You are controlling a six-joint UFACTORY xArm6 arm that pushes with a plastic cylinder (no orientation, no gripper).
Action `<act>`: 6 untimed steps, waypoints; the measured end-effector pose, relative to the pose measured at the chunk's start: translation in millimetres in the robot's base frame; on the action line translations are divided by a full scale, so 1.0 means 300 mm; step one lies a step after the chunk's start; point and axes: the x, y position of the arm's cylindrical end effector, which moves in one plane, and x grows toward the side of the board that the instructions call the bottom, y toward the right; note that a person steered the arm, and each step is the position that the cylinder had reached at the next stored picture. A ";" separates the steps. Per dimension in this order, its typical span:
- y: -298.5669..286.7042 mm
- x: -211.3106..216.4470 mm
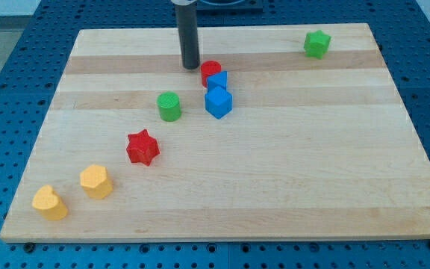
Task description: Separate the blue triangle from blue cube and red circle
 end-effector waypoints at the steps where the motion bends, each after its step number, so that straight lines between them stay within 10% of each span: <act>1: -0.010 0.189; 6: 0.354 0.203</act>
